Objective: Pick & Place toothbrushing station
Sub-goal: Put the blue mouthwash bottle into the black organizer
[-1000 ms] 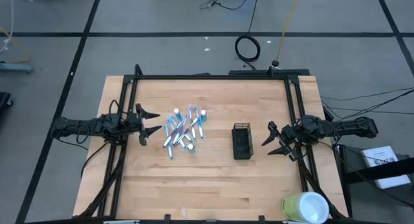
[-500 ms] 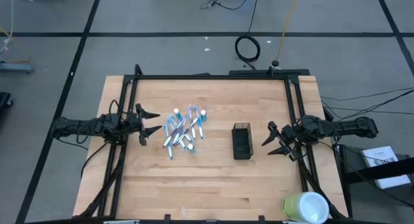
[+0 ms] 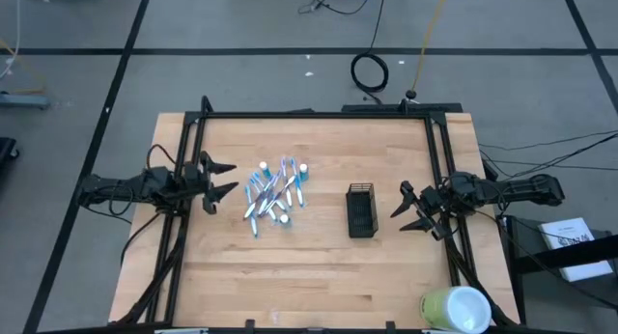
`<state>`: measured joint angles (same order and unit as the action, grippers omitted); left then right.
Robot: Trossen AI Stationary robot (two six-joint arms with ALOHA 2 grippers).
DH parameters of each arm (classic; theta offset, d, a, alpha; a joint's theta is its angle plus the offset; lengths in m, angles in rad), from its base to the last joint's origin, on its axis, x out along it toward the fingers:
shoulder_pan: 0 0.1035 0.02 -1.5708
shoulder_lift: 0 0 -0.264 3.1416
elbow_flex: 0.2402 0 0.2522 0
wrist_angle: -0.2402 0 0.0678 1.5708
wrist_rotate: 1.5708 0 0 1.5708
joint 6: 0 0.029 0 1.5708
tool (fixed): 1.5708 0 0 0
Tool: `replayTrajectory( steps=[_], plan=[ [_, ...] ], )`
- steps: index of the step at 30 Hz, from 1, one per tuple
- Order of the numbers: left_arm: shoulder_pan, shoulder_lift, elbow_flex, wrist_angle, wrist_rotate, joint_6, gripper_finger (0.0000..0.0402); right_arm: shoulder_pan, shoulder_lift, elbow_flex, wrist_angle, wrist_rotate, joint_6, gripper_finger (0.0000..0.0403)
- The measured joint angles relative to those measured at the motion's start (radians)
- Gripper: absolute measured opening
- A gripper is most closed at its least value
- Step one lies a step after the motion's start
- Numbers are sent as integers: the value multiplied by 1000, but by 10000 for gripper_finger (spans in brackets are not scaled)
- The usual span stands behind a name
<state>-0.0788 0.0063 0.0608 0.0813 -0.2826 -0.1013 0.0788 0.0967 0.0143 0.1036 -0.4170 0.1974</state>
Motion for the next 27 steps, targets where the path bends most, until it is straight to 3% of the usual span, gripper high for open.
replayTrajectory(
  steps=[4,8,15,20,27],
  plan=[
    [0,0,0,-1,-8,-153,262,0,0,0,0,0,0,196],
    [0,0,0,-4,-42,-126,262,0,0,0,0,0,0,196],
    [0,21,2,-174,-270,-234,262,0,0,0,0,0,0,196],
    [2,163,6,-182,-315,-227,262,0,0,0,0,0,0,196],
    [2,439,5,-182,-266,-285,262,0,0,0,0,-2,0,196]
  ],
)
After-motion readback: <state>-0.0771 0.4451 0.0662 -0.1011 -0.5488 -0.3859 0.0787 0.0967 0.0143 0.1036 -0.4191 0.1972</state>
